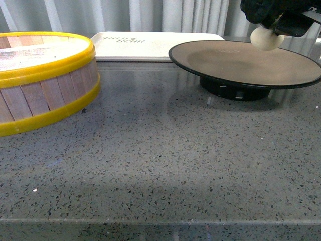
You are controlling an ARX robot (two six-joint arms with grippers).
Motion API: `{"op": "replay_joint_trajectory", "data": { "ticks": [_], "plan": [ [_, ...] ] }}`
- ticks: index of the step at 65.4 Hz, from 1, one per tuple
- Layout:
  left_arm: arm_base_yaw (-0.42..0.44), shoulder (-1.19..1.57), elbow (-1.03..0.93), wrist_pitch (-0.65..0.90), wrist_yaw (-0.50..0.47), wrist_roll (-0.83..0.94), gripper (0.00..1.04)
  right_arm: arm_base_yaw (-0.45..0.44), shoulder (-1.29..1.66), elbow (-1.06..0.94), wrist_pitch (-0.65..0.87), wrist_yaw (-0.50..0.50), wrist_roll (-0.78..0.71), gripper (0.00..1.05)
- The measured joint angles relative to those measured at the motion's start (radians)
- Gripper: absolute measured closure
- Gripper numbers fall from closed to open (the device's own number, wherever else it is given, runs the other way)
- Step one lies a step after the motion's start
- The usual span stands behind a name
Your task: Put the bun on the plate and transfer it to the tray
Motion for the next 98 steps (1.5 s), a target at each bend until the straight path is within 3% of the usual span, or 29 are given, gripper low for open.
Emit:
{"op": "replay_joint_trajectory", "data": {
  "ticks": [20, 53, 92, 98],
  "plan": [
    [0.035, 0.064, 0.065, -0.034, -0.019, 0.038, 1.0, 0.0, 0.0, 0.0, 0.0, 0.0, 0.0, 0.08],
    [0.054, 0.05, -0.028, -0.026, -0.014, 0.074, 0.99, 0.0, 0.0, 0.0, 0.0, 0.0, 0.0, 0.08],
    [0.054, 0.038, -0.017, -0.058, 0.006, 0.071, 0.08, 0.0, 0.0, 0.0, 0.0, 0.0, 0.0, 0.08],
    [0.058, 0.014, -0.016, -0.064, 0.031, 0.051, 0.07, 0.0, 0.0, 0.0, 0.0, 0.0, 0.0, 0.08]
  ]
}}
